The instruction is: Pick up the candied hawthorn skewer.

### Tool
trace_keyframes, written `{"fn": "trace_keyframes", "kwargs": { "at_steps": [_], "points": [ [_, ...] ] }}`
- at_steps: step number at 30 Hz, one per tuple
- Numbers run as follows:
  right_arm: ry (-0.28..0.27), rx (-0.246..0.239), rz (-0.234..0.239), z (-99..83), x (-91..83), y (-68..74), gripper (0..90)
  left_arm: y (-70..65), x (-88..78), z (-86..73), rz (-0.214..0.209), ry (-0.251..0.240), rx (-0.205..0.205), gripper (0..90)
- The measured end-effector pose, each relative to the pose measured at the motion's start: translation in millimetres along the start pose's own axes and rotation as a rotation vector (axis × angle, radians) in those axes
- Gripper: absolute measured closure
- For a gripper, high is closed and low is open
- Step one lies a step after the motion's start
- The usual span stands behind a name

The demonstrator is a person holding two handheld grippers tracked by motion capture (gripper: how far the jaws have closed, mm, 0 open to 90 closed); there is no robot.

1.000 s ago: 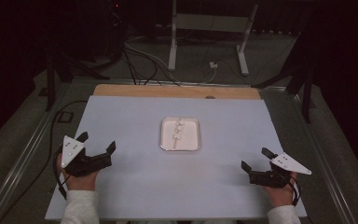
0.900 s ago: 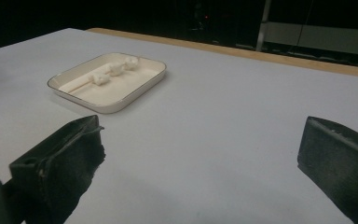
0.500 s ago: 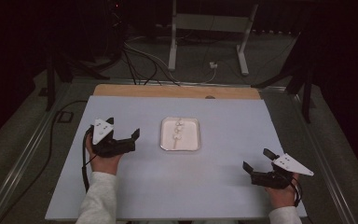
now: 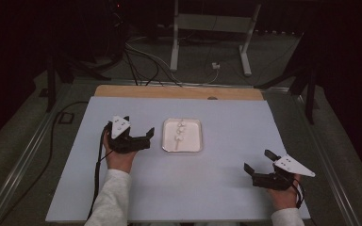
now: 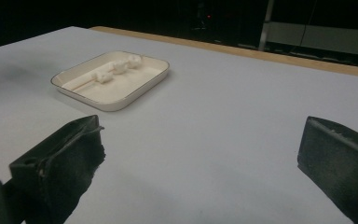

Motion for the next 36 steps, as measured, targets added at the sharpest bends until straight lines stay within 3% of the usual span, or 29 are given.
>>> {"fn": "trace_keyframes", "kwargs": {
  "at_steps": [6,23,36],
  "points": [
    [0.008,-0.011,0.003,-0.7,2.0,0.3,0.0,-7.1,11.8,-1.0,-0.016,0.017,-0.007,1.3],
    [0.011,-0.027,0.028,1.3,7.0,8.8,0.0,-41.5,46.1,-6.9,-0.078,0.094,0.027,1.3],
    [0.009,-0.024,0.027,2.2,6.3,10.2,0.0,-56.9,64.2,-17.7,-0.082,0.175,0.056,1.3]
  ]
}}
Point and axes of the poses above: each handheld gripper's, and its own axes: x roughly forward along the jaws, z roughly out of its top, y roughly to its left, the point moved 8 cm from there along x, roughly forward along the jaws, and after that the axes turned 2 degrees about -z, right-handed, at the moved point
